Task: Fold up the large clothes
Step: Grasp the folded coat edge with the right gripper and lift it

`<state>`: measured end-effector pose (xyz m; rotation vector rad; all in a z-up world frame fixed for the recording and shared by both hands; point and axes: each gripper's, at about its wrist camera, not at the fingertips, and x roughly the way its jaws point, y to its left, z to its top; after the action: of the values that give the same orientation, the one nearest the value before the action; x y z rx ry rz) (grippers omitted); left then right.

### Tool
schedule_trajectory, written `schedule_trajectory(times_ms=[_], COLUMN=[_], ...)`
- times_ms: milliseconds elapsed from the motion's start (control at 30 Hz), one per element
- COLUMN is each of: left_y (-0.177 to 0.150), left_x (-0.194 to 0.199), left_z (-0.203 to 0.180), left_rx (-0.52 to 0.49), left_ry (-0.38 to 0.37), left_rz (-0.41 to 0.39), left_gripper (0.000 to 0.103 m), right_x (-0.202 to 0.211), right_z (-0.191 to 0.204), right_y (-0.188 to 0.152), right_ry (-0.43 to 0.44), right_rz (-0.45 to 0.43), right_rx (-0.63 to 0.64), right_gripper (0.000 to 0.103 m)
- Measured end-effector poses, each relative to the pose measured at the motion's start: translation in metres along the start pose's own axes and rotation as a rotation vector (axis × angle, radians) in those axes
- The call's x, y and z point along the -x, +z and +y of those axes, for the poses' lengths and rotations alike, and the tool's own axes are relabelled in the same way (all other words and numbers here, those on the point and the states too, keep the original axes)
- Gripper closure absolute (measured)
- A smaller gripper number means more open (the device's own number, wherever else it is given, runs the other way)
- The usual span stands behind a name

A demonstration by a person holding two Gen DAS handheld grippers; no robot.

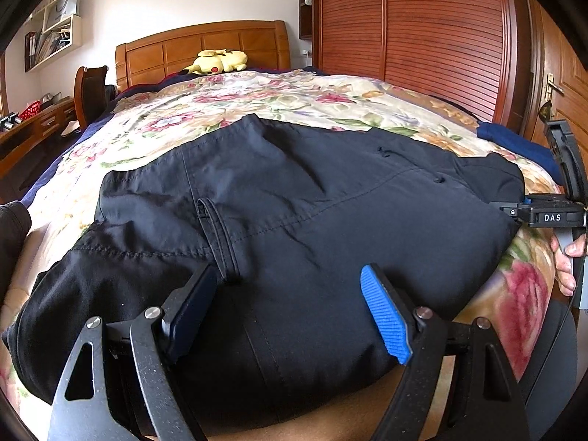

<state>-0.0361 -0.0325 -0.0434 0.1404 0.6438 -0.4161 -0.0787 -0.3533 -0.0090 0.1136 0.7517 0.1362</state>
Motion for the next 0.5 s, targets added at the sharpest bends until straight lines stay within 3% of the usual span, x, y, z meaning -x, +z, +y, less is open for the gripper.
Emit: schedule_trajectory(times_ms=[300, 500], left_y=[0.0, -0.002], left_x=[0.0, -0.002], left_z=[0.0, 0.001], left_rx=[0.001, -0.002], left_ry=[-0.002, 0.003], left_rz=[0.003, 0.012], left_gripper=[0.022, 0.022], right_x=[0.007, 0.037], right_z=[0.002, 0.016], right_y=[0.001, 0.018], right_ry=[0.077, 0.067], right_rz=[-0.027, -0.159], right_rx=[0.015, 0.066], right_gripper=[0.071, 0.076])
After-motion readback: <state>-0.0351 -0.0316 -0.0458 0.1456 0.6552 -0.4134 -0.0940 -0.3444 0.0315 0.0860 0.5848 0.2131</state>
